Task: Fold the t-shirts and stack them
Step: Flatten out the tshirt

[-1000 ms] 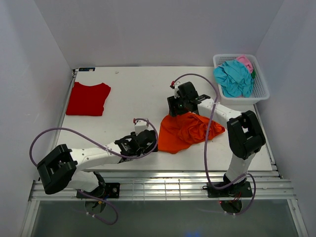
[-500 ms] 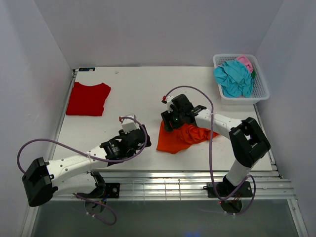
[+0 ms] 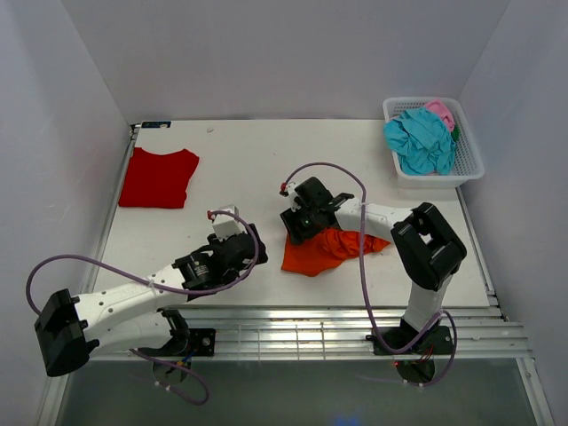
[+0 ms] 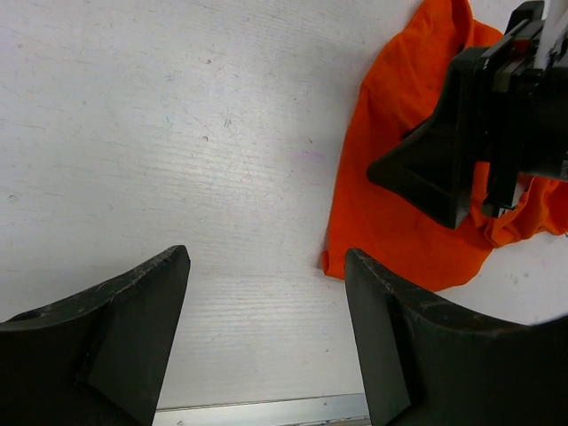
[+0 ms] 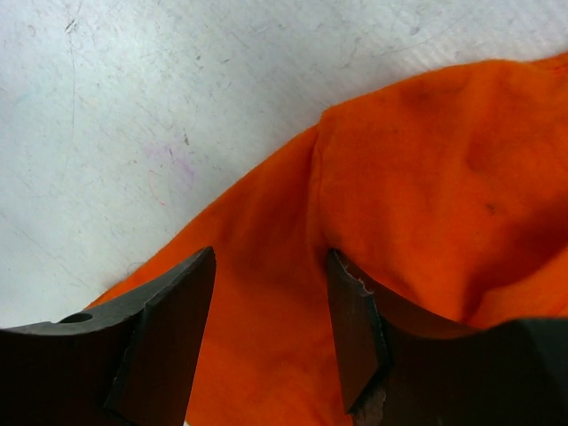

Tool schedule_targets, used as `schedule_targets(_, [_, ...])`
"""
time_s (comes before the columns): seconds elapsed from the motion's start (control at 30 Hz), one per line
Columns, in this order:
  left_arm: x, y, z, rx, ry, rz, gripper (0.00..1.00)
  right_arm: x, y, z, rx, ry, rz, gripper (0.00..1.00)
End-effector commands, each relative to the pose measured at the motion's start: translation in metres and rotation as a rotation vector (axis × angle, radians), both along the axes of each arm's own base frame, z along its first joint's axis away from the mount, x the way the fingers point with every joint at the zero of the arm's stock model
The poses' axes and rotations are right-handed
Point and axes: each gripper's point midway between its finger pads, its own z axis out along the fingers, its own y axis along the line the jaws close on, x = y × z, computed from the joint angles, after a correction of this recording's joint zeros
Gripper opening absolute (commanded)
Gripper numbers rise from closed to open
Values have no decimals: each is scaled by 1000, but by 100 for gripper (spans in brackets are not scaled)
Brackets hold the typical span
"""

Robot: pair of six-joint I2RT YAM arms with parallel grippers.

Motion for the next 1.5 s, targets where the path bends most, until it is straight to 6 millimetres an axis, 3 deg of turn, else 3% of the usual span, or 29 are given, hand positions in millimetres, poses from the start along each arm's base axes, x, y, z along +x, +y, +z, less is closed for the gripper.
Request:
schedule_targets(0.0, [2, 5, 14, -19, -36, 31, 81, -1, 17, 9, 26, -21, 36, 59])
schedule_targets(0.53, [2, 6, 13, -12, -34, 31, 81, -31, 29, -17, -46, 7, 87, 56])
schedule_targets(0.63, [2, 8, 17, -17, -45, 31, 82, -37, 31, -29, -69, 25, 99, 43])
schedule_targets(0.73, [2, 10, 21, -16, -52, 33, 81, -40, 35, -42, -100, 42, 99, 22])
schedule_targets(0.77, [2, 12, 23, -19, -57, 35, 81, -40, 37, -45, -104, 50, 94, 9])
schedule_targets(0.8, [2, 12, 26, -21, -63, 38, 81, -40, 37, -53, -121, 62, 89, 8])
schedule_targets(0.9, [2, 17, 30, -14, -69, 48, 82, -29, 52, -50, -110, 54, 85, 8])
schedule_targets(0.93, [2, 18, 31, -14, -72, 50, 82, -18, 66, -38, -83, 24, 80, 8])
schedule_targets(1.03, [1, 23, 36, -16, -82, 64, 82, 7, 77, -23, -96, -40, 39, 8])
schedule_targets(1.07, [1, 24, 38, -19, -84, 68, 82, 25, 93, 0, -59, -92, 22, 8])
schedule_targets(1.13, [0, 28, 41, -21, -90, 76, 81, 44, 99, 25, -65, -157, -17, 8])
schedule_targets(1.17, [0, 29, 41, -20, -92, 79, 81, 61, 113, 58, -18, -218, -33, 8])
schedule_targets(1.27, [-2, 33, 40, -18, -90, 84, 81, 85, 114, 104, -7, -310, -95, 8])
schedule_targets(1.3, [-3, 34, 39, -18, -86, 88, 81, 95, 121, 140, 45, -365, -114, 8])
schedule_targets(1.33, [-3, 34, 38, -19, -83, 88, 81, 101, 120, 158, 54, -401, -135, 8])
schedule_targets(1.37, [-3, 35, 35, -14, -79, 89, 81, 103, 118, 177, 68, -424, -145, 8])
schedule_targets(1.4, [-4, 34, 35, -19, -76, 92, 81, 109, 120, 213, 117, -479, -170, 8])
schedule_targets(1.47, [-4, 35, 33, -16, -71, 93, 81, 110, 116, 253, 162, -532, -184, 8])
